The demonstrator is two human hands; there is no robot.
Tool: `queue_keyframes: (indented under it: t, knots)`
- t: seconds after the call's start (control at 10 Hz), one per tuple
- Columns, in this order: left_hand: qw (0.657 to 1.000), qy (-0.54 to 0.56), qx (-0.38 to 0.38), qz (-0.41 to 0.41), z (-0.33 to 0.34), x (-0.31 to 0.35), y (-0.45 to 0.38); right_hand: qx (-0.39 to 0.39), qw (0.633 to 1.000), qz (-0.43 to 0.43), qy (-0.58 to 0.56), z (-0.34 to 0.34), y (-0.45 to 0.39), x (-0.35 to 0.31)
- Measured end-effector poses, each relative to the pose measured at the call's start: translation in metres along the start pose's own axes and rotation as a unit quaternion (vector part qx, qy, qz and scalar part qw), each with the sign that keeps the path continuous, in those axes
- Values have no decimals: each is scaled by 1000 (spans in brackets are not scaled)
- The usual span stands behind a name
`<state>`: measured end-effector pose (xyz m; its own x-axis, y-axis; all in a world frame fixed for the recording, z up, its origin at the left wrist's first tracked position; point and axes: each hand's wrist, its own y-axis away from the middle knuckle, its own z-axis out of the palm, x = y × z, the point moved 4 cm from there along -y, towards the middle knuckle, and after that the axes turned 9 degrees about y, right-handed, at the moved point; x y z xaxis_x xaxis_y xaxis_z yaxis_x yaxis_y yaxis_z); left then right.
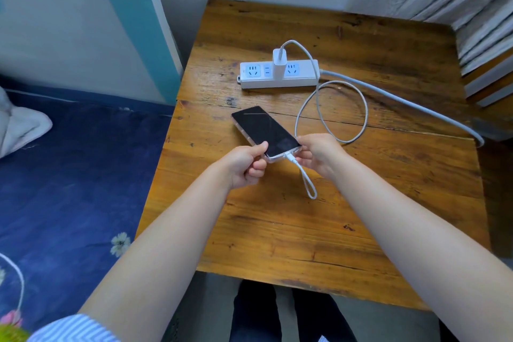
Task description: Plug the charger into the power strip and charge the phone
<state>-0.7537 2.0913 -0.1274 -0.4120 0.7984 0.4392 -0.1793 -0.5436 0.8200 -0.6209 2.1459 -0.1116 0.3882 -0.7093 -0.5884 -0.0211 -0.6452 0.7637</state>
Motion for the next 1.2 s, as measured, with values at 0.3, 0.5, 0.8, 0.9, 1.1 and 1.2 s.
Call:
queue_keyframes:
  t: [0.3,0.5,0.8,0.9,1.1,1.2]
  knots:
    - [957,-188,209,64,-10,3,-18,39,998,-14,45,12,-24,9]
    - [937,-222,254,90,-21,1,-32,102,991,-37,80,25,-33,15]
    - [926,-219,282,123,-31,-2,-31,100,966,-100,214,31,-31,14]
    - [898,-286,299,147,-30,-2,-25,79,961,-107,241,31,-29,13]
    - [758,-497,342,246,-35,-18,-19,54,943,-144,295,27,-22,11]
    - [719,-575,309,239,-42,-39,-27,64,939,-166,293,18,-18,6]
